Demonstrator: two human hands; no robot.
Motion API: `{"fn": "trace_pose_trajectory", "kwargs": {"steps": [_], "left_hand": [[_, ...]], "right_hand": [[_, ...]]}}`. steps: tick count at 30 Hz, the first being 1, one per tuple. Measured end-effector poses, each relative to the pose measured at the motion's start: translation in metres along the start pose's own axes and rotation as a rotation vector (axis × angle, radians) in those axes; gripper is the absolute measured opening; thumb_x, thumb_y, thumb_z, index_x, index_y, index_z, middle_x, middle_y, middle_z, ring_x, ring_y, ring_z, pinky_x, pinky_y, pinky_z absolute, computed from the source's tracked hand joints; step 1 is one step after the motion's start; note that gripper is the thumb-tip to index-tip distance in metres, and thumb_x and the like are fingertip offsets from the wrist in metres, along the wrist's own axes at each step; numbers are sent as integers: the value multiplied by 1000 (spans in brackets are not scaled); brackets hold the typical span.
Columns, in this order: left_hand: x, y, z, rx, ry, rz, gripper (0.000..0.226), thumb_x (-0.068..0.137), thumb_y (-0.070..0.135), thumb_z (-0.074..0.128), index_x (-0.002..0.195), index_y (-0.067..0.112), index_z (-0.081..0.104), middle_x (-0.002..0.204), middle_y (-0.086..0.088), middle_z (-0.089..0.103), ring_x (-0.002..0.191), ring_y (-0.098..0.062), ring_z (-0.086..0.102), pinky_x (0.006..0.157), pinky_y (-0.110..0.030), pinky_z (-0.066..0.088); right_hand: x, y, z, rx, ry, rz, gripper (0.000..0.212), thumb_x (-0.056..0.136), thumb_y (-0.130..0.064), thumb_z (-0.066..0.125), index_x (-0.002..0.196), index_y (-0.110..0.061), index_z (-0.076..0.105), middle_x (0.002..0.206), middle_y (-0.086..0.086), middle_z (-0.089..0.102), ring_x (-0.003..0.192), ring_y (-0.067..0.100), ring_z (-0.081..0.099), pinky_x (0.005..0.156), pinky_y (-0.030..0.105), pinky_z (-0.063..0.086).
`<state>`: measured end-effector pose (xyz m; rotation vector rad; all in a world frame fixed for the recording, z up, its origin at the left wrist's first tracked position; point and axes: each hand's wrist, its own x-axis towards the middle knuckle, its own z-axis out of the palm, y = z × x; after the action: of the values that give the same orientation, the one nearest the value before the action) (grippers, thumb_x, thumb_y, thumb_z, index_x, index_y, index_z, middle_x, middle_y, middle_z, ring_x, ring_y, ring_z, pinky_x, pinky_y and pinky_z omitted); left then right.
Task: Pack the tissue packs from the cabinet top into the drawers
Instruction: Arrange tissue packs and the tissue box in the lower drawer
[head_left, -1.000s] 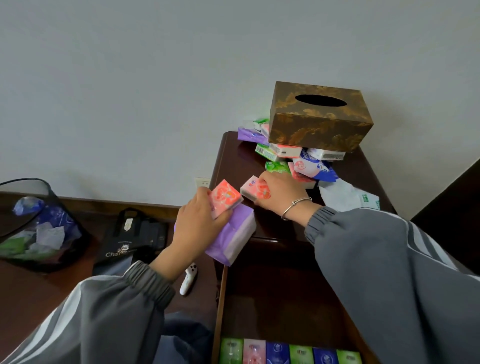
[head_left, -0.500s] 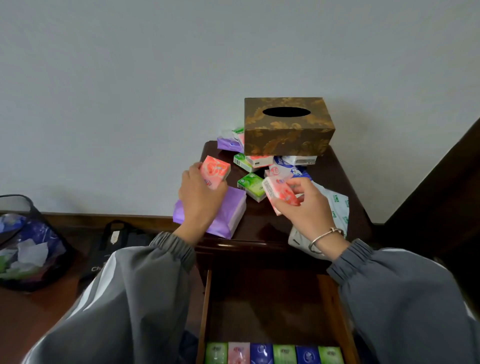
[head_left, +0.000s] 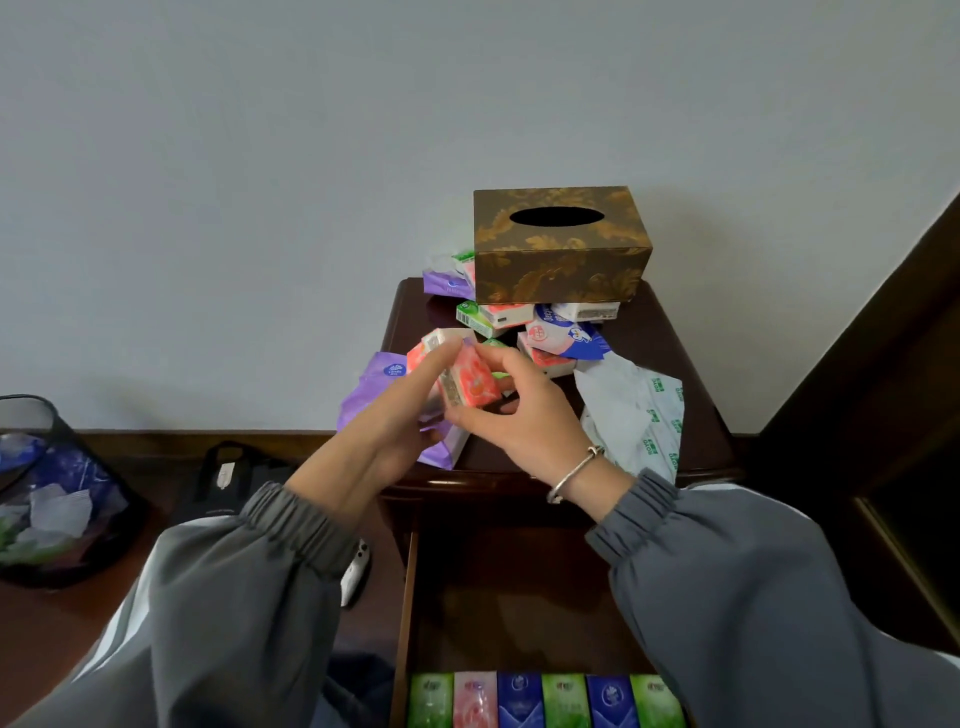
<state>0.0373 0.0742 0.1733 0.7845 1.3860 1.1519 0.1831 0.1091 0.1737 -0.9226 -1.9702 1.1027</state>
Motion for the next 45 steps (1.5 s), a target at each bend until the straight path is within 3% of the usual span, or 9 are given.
{"fn": "trace_pose_trajectory", "kwargs": {"steps": [6,10,16,19,24,28,31,36,45], "left_hand": [[11,0,-9,-101,-2,19,38,77,44,62,106,21,68,102,-7,75,103,-19,68,95,-37,50],[18,-5,-12,-222,100,103,29,83,33,53,103,19,67,98,-7,76,101,-20,69,92,-37,53],[27,-21,-19,-262,218,115,17,89,23,52,101,19,63,92,-5,77,91,-16,72,66,-26,57],[30,-25,-22,-307,244,142,16,90,23,52,101,22,64,91,-3,77,85,-12,73,60,-23,56],[34,-28,-34,-316,232,123,19,85,28,57,103,25,63,94,0,77,91,-11,72,62,-21,56],[36,-31,-33,-285,201,123,23,83,28,58,105,31,65,92,3,77,81,-5,73,56,-18,54],[37,-32,-32,-268,211,108,23,84,29,59,106,31,64,96,1,76,84,-7,73,55,-17,54],[37,-33,-31,-224,215,98,24,83,29,60,106,32,63,103,-1,74,96,-13,69,56,-17,54],[39,-36,-31,-146,184,105,43,67,39,65,109,31,62,99,3,76,91,-10,72,63,-20,54]], "right_hand": [[4,7,-9,48,-229,41,71,85,-14,63,144,-33,30,121,-24,46,100,-31,40,75,-3,39],[12,12,-4,93,-264,37,67,87,-13,60,143,-34,31,132,-15,48,119,-6,47,95,17,45],[20,30,-4,77,-327,51,55,89,-19,58,138,-36,39,133,-18,49,121,-4,47,87,18,47],[23,40,-12,-34,-270,59,44,89,-23,58,130,-37,48,123,-27,50,116,-6,50,82,12,43],[29,62,-48,-342,8,1,28,85,-16,61,112,-22,64,112,-11,63,106,6,57,78,6,37],[36,82,-79,-634,180,-71,25,84,-13,62,108,-15,65,108,3,66,100,23,57,86,30,43],[44,97,-91,-801,205,11,28,84,-24,62,111,-16,62,111,5,63,101,26,56,83,43,48],[49,115,-102,-750,144,270,42,81,-39,64,117,-18,57,117,5,59,108,27,55,89,45,47],[29,133,-124,-966,66,277,37,86,-40,57,115,-17,54,113,7,58,104,29,55,82,39,47]]}}
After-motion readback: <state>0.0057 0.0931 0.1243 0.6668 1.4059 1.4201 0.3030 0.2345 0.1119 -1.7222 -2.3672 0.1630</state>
